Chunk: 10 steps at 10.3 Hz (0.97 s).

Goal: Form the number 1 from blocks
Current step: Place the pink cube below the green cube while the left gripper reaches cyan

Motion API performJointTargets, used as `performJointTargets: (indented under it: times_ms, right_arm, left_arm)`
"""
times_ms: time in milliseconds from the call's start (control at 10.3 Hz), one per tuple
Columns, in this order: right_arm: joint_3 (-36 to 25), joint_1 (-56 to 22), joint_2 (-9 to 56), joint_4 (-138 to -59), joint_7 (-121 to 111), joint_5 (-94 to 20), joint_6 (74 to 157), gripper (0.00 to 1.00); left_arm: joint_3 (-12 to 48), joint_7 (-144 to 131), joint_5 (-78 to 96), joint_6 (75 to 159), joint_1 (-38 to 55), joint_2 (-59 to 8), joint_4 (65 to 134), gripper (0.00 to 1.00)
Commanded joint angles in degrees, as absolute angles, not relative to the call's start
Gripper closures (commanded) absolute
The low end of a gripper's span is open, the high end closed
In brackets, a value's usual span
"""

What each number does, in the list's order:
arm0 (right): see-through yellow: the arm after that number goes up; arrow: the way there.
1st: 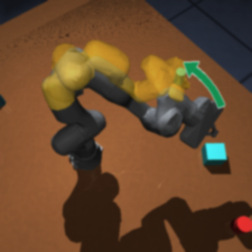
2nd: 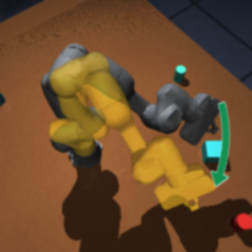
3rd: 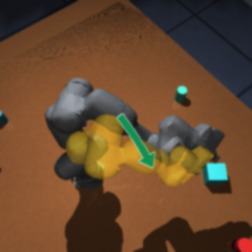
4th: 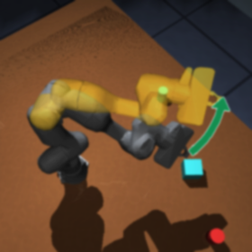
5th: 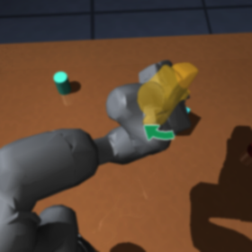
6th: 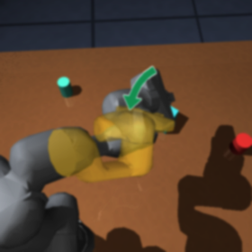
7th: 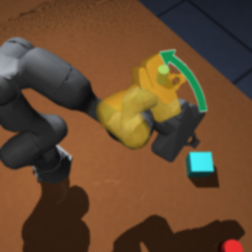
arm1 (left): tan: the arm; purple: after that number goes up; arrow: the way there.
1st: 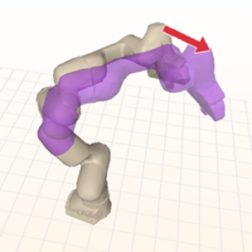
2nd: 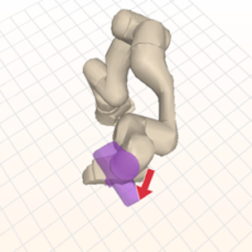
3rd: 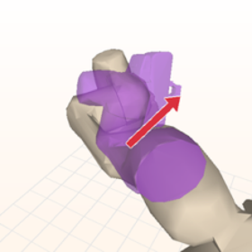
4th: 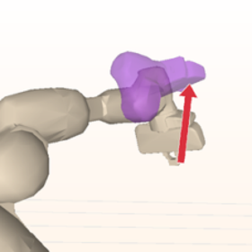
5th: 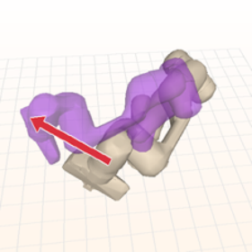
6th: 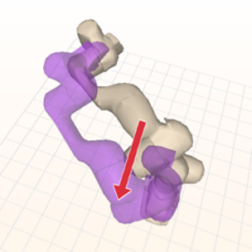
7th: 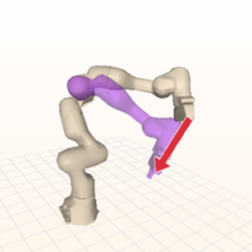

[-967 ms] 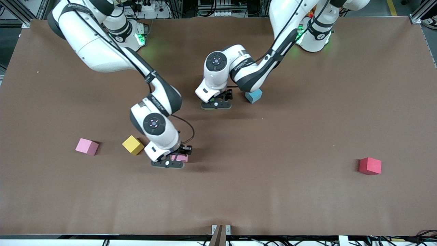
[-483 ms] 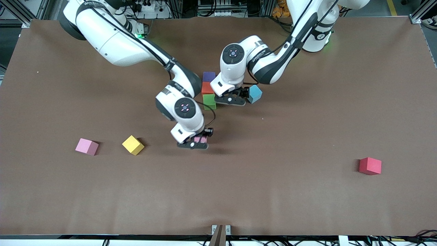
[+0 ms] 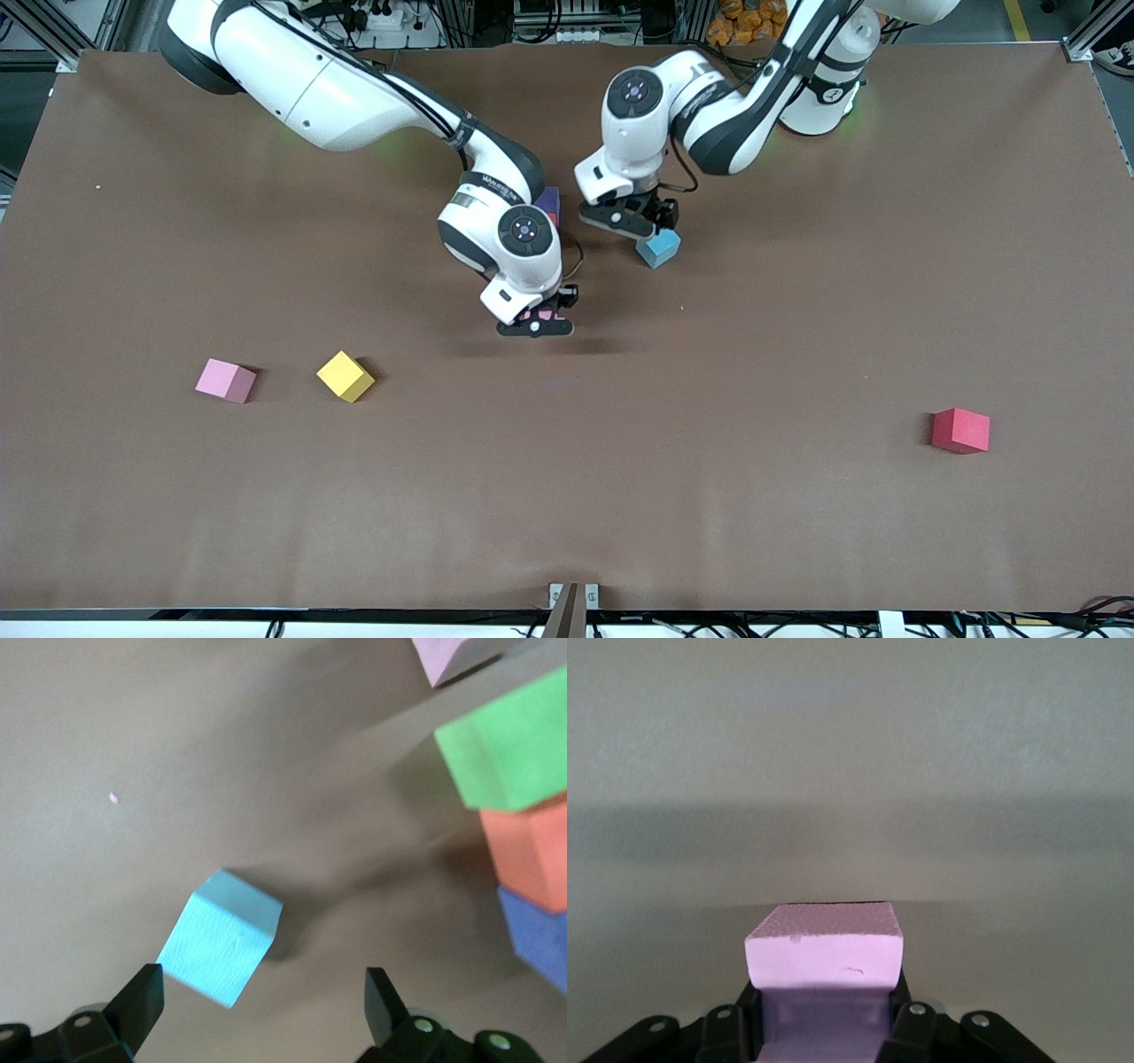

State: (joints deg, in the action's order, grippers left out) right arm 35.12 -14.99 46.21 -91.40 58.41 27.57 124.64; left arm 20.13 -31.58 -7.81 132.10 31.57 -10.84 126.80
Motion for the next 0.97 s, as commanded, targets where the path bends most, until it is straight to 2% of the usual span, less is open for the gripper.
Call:
performJointTargets:
  times_ms: [0, 193, 580, 870]
  right_arm:
    - [36.3, -13.7, 43.4, -96.0, 60.8, 30.1, 126.2, 1.00]
    - [36.5, -13.2, 42.2, -98.8, 60.8, 30.5, 130.0, 1.00]
    - [36.6, -13.2, 41.8, -99.1, 60.7, 30.8, 130.1, 1.00]
    - [36.7, -13.2, 41.8, -99.1, 60.8, 30.8, 130.2, 1.00]
  left_arm:
    - [20.7, -28.8, -8.5, 133.6, 30.9, -4.9, 133.1, 0.00]
    - [20.6, -26.1, -7.9, 133.6, 30.7, -3.0, 135.0, 0.00]
    - [20.7, -20.7, -6.3, 133.6, 28.0, -0.7, 137.0, 0.00]
    - [20.6, -17.4, -5.5, 133.6, 27.3, -1.7, 136.6, 0.00]
